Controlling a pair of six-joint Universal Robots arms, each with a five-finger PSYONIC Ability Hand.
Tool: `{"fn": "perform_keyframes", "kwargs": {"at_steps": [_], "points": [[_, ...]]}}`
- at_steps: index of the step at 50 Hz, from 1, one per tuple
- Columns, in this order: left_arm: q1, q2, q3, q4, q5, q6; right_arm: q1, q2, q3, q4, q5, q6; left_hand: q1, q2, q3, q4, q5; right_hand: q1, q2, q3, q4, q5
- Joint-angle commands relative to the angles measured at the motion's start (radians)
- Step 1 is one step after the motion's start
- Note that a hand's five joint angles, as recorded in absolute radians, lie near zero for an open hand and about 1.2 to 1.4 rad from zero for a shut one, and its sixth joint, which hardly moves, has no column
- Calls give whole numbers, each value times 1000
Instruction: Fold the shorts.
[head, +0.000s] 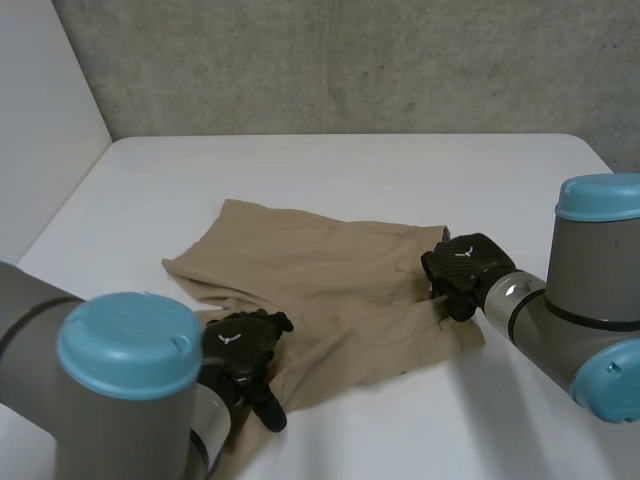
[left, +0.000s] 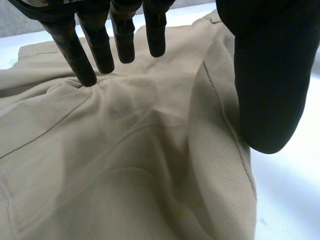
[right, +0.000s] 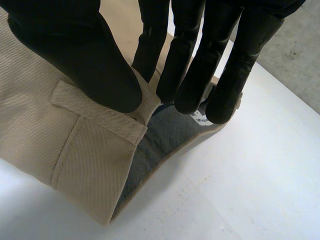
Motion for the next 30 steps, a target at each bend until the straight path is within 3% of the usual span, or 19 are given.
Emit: {"fn": "perform_keyframes", "kwargs": {"at_steps": [1, 3, 14, 21, 30], "points": [[-32, -17, 11, 6, -68, 12, -2, 0, 0, -1, 29, 3, 135, 122, 124, 123, 127, 416, 226, 219, 204, 222], [-32, -14, 5, 8, -77, 29, -2, 0, -1, -4, 32, 3, 159, 145, 147, 147, 150, 416, 226, 219, 204, 222], [-6, 73, -100, 72, -168, 369, 17, 0, 9, -34, 46, 4, 165, 151, 153, 153, 156, 416, 226, 219, 204, 222], [28, 110, -153, 103, -168, 460, 20, -5, 13, -31, 46, 9, 238, 224, 227, 226, 229, 416, 226, 219, 204, 222], [83, 105, -163, 104, -159, 495, 21, -8, 14, -26, 44, 6, 1109, 1095, 1097, 1096, 1100, 416, 226, 219, 204, 222]]}}
